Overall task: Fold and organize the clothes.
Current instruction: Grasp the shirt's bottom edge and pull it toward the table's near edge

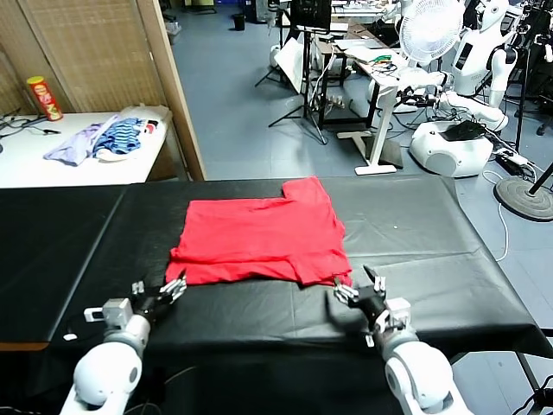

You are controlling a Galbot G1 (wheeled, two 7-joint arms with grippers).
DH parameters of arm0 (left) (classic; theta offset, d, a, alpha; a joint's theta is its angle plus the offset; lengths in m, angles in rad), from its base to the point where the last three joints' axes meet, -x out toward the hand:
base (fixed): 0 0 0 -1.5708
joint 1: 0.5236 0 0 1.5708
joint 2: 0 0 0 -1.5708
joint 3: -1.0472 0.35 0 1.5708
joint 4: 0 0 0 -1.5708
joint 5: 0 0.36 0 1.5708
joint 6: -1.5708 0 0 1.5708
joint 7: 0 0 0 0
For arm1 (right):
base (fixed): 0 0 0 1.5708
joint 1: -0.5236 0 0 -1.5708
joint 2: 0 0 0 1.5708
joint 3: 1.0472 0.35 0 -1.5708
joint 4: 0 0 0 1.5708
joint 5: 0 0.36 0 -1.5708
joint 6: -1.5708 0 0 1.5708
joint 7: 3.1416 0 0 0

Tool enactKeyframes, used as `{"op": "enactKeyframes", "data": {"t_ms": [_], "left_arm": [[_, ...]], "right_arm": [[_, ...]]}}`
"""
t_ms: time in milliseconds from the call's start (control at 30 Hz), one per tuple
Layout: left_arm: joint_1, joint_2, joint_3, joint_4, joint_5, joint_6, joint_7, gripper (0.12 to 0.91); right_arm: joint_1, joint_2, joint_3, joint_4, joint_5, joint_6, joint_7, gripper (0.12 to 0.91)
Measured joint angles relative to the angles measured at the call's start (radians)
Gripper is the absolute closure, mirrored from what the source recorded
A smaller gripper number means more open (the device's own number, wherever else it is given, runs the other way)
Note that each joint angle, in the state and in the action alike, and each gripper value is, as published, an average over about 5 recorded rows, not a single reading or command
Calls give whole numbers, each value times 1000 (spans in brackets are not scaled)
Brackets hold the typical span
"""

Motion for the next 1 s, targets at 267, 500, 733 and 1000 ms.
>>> {"op": "enactKeyframes", "data": {"t_ms": [267, 500, 733, 1000], "left_arm": [[-8, -2, -1, 37, -17, 3, 15, 741], [11, 6, 3, 18, 59, 6, 5, 901], [73, 37, 8, -61, 164, 17, 4, 903], [186, 41, -8, -172, 178, 49, -3, 903]], "right_arm": [[14, -13, 0, 4, 30, -14, 15, 904], [-10, -72, 16, 53, 60, -62, 28, 904], [-82, -147, 39, 132, 112, -114, 53, 904], [-203, -154, 43, 221, 109, -145, 90, 903]]}}
